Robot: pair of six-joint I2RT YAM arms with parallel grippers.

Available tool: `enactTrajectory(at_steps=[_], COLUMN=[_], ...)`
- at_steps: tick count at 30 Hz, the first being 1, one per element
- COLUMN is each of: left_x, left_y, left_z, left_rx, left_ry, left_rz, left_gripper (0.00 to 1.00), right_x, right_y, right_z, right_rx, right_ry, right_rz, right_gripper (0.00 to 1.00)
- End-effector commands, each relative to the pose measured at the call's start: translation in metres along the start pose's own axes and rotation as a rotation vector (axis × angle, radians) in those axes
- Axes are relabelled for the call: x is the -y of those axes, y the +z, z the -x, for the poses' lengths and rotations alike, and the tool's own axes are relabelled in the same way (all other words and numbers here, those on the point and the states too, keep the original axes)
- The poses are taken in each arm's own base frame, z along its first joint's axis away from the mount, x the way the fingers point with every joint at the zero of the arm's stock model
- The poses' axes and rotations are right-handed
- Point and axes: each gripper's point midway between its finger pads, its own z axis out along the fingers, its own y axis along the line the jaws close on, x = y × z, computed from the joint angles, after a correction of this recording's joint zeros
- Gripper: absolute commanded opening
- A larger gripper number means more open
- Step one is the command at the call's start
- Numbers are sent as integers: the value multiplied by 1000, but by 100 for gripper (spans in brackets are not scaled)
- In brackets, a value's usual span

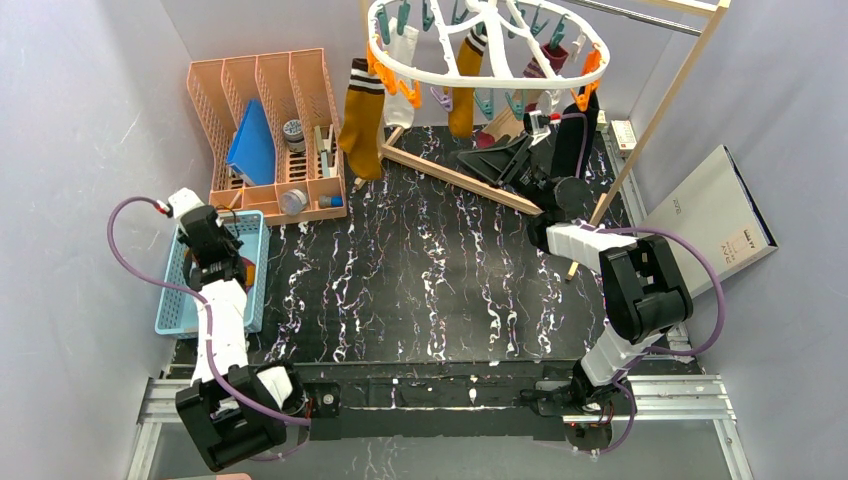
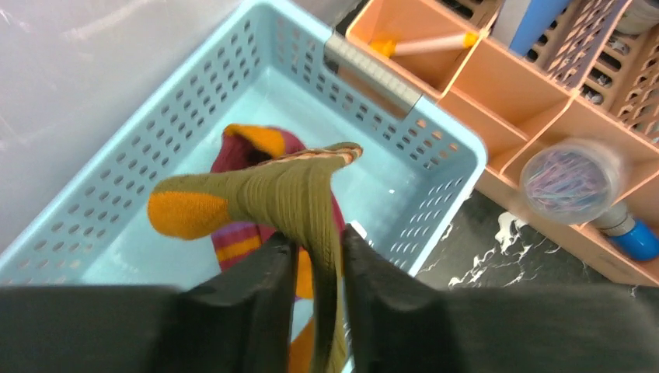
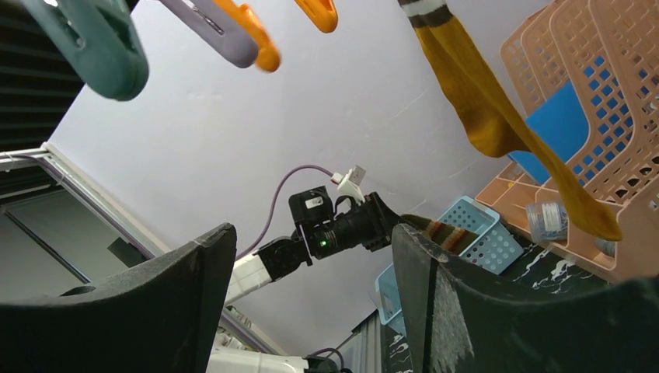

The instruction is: Remove the socks clipped to the hanger

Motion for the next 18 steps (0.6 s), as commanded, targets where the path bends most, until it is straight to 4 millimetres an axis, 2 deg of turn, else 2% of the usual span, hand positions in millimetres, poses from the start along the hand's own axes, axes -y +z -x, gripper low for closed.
enactTrajectory(at_steps=[1, 3, 5, 7, 10, 13, 15, 18], left_x=[-7, -2, 3, 10, 25, 43, 69, 124], left_y=[0, -1, -3, -8, -20, -38, -52, -84], left_z=[-21, -26, -25, -19, 3, 35, 60, 102], left_rx=[-18, -38, -47, -49, -24, 29, 67, 203], left_ry=[-30, -37, -48, -64, -100, -147, -161, -161], left_rz=[16, -10, -38, -70, -149, -246, -386, -726], left_gripper=[43, 60, 68, 81, 82, 80, 76, 77], right_x=[-69, -68, -68, -68, -66, -64, -64, -62], right_y=[-10, -10, -10, -10, -11, -11, -12, -14], right_z=[2, 2, 1, 1, 1, -1, -2, -3], right_rx=[24, 22, 20, 16, 17, 13, 11, 10], right_ry=[-214, -211, -212, -211, -206, -205, -204, -206], right_rz=[249, 247, 248, 249, 244, 240, 236, 231], right_gripper=[81, 81, 81, 81, 81, 81, 82, 81])
